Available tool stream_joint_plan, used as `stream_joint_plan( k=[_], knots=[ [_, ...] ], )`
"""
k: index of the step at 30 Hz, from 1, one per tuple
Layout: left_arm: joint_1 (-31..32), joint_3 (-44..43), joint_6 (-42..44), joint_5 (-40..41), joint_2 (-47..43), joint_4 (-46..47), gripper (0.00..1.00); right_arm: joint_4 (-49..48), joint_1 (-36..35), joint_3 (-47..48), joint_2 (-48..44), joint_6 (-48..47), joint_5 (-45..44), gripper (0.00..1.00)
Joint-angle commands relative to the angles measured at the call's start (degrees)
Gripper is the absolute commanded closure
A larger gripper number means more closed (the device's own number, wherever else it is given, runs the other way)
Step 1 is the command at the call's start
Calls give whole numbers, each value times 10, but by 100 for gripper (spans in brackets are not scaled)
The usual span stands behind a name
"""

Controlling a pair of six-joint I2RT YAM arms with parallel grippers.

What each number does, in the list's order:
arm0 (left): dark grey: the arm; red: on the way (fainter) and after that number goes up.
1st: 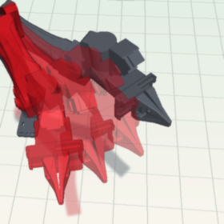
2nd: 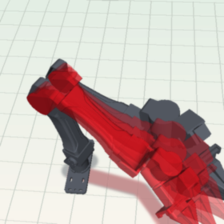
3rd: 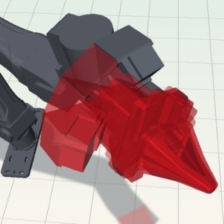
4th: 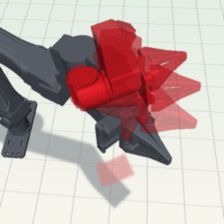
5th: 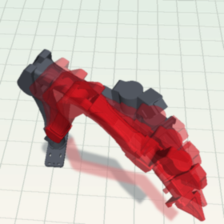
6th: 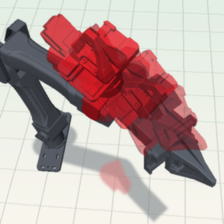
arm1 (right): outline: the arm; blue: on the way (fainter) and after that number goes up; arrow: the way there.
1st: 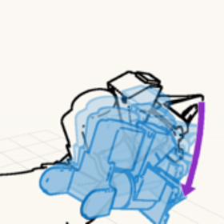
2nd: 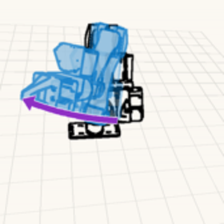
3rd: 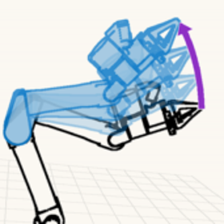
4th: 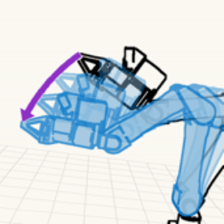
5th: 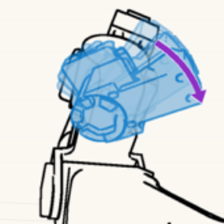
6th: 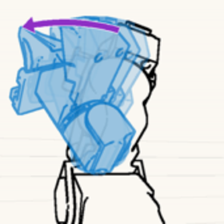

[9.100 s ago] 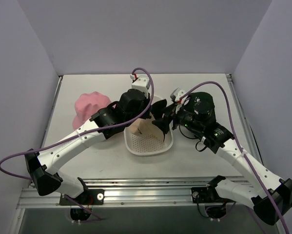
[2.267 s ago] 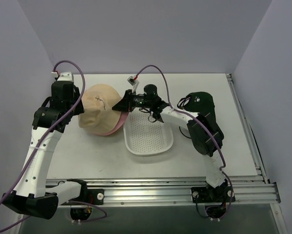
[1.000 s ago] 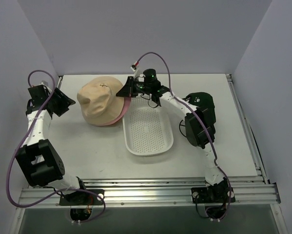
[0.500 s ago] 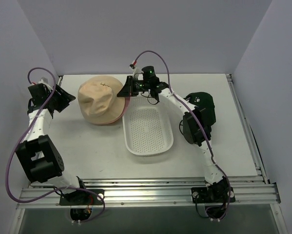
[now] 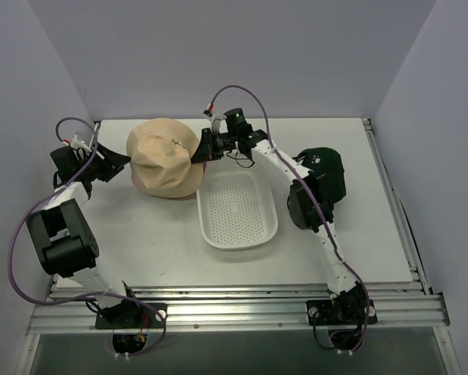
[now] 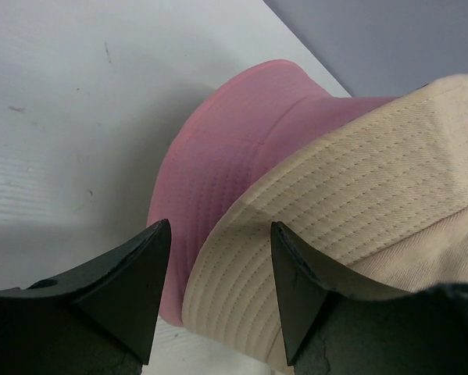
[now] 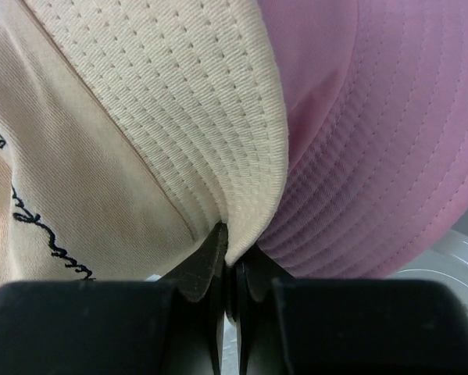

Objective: Stack the hats

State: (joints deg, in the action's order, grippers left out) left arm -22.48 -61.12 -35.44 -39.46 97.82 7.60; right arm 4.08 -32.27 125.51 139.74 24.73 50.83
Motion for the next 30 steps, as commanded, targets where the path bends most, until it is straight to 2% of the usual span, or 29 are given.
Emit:
stream_joint_plan(
  k=[1,6,11,17,24,30],
  knots=[
    [-5,-38,-9,-82,25,102,37,67,-5,20,11,-43,15,99],
    [-9,-66,-57,-129,51,202,35,60,-2,6,4,-49,16,99],
    [-9,-128,-62,-175,76,206,34,36,2,-6,1,-43,20,99],
    [-7,-152,-122,-225,105,285,33,22,3,-6,-1,-35,20,99],
    [-2,-156,-147,-252,139,328,33,5,3,-13,-8,-28,22,99],
    [9,-167,-120,-252,143,299,33,-7,2,-21,-16,-21,23,99]
  ],
)
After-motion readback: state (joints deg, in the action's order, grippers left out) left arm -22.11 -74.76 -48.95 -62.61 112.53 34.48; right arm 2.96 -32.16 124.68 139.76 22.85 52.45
